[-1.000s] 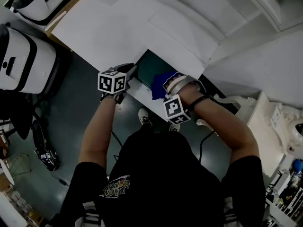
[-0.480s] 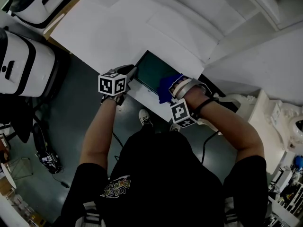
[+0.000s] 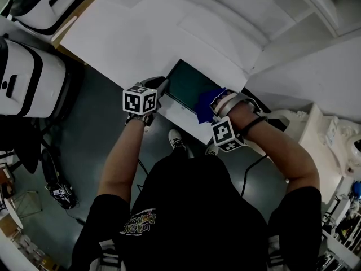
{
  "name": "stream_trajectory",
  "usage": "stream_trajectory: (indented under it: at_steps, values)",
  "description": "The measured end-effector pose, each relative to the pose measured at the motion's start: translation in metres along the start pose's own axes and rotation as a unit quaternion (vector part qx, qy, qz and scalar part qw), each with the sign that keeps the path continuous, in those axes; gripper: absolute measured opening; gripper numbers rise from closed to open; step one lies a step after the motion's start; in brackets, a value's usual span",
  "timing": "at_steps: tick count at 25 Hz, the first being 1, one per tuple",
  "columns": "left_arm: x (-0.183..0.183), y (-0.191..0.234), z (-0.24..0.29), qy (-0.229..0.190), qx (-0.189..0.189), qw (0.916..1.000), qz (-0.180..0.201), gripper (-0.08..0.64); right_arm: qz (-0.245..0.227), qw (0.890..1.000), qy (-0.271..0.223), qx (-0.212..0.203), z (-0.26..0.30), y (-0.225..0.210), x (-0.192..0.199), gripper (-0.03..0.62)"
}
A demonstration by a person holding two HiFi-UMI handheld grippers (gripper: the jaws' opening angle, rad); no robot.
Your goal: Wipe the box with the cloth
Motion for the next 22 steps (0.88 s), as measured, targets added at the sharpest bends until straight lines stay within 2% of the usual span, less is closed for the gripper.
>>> stream_trajectory:
  at_steps: [5,8,10,12,13,14,15,16,18,20,22]
  values:
    - [0.001,0.0,0.0,0.001,-0.002,1.0,0.001,0.063,0.038,0.999,-0.009,0.008,-0.001,0.002,0.002,0.087]
    - [0.001,0.0,-0.001,0.002,-0.004,1.0,0.004,0.063,0.096,0.995,-0.032,0.02,-0.003,0.002,0.004,0.089]
    - [0.001,0.0,-0.001,0.004,-0.007,1.0,0.003,0.063,0.161,0.985,-0.062,0.021,-0.006,0.004,0.006,0.091]
    - [0.001,-0.001,0.0,0.007,-0.011,0.9999,0.003,0.062,0.252,0.962,-0.102,0.026,-0.011,0.005,0.012,0.091]
    - [0.001,-0.001,0.0,0.008,-0.011,0.9999,0.002,0.061,0.307,0.943,-0.124,0.032,-0.014,0.003,0.016,0.091]
    - [0.001,-0.001,0.001,0.009,-0.01,0.9999,0.002,0.061,0.365,0.918,-0.149,0.038,-0.017,0.002,0.02,0.091]
    - [0.001,0.0,0.0,0.009,-0.009,0.9999,0.001,0.061,0.425,0.887,-0.176,0.046,-0.022,0.0,0.024,0.091]
    - [0.001,0.001,-0.001,0.009,-0.008,0.9999,0.001,0.061,0.482,0.85,-0.203,0.053,-0.029,-0.001,0.027,0.091]
    - [0.0,0.002,-0.002,0.012,-0.01,0.9999,0.004,0.061,0.581,0.77,-0.258,0.058,-0.043,0.0,0.032,0.091]
    - [-0.001,0.001,-0.002,0.018,-0.016,0.9997,0.008,0.061,0.653,0.688,-0.311,0.048,-0.056,0.005,0.034,0.091]
    - [0.0,0.0,-0.002,0.021,-0.021,0.9995,0.007,0.061,0.702,0.613,-0.362,0.028,-0.063,0.015,0.031,0.091]
Point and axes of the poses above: the fingertips, and each gripper's own axes: z forward along the fingers, y to its left, x out of its underside, the point moved 7 cm from there along -z, backward along the fingers, and after that the axes turned 14 degrees about z, right-handed, at the moved point
